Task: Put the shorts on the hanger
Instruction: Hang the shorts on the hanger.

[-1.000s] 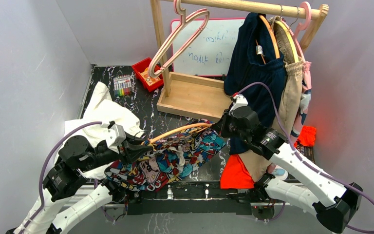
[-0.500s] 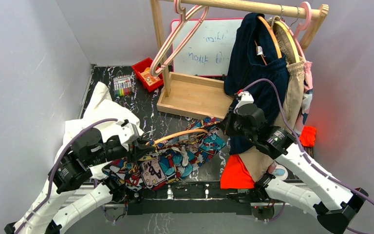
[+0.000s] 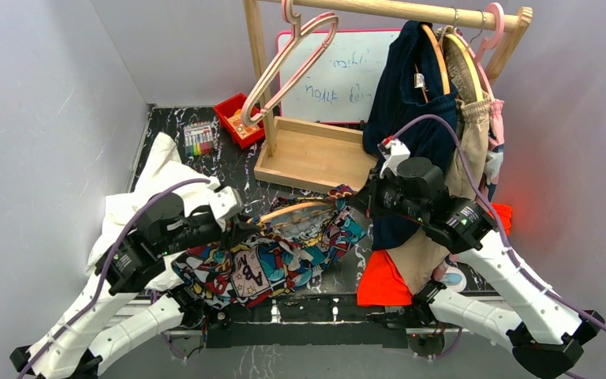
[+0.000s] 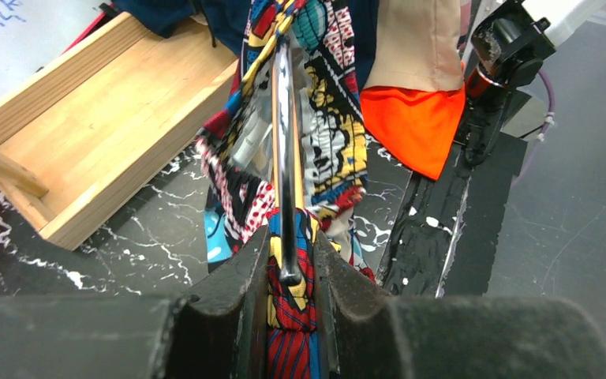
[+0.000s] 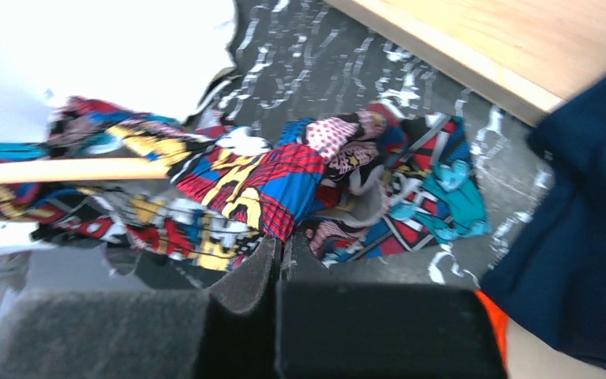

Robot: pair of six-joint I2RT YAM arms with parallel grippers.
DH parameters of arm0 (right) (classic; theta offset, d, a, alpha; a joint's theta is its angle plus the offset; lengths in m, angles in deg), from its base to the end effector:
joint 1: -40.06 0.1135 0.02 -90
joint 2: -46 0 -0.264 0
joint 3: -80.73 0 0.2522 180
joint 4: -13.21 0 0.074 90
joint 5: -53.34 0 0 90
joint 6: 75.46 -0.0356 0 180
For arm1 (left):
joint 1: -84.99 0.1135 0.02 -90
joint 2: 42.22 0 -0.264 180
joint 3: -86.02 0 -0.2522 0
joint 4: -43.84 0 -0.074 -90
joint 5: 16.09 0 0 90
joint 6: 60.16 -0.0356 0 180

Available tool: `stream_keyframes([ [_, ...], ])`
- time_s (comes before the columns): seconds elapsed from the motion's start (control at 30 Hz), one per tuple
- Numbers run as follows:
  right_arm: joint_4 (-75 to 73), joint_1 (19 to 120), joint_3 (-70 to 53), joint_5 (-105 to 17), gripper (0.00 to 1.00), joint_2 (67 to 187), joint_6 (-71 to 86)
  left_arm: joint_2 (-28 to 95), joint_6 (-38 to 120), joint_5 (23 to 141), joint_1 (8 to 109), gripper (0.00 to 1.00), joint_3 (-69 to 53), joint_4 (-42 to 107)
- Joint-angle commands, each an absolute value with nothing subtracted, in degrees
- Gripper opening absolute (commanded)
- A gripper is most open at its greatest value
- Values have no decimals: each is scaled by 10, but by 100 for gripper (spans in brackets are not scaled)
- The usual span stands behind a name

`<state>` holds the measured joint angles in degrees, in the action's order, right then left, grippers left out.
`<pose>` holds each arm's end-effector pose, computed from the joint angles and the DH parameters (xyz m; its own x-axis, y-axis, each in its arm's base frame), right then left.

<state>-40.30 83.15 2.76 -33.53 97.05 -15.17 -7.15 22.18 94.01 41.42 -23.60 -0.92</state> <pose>0.1305 0.1194 0.3840 -0.6043 0.1123 -0.7888 -0.3995 0.8139 0.4220 0.0754 -0.0886 0.3933 0.0011 0.1717 -0.9851 0.9008 0.4277 0.0756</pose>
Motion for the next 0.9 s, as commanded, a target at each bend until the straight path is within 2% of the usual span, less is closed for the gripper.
stream_keyframes([
  [0.0,-317,828,-6,-473,0,963,-149,-42,251,993,417,0,-240,77],
  [0.17,-236,828,-11,-577,0,991,-188,-19,301,1035,417,0,-265,171],
  [0.43,-130,828,-29,-643,0,1030,-256,13,348,1054,417,0,-284,276],
  [0.6,-95,834,-50,-645,0,1046,-280,30,375,1060,417,0,-287,327],
  [0.87,-137,915,-124,-568,0,1083,-244,55,401,1062,417,0,-272,416],
])
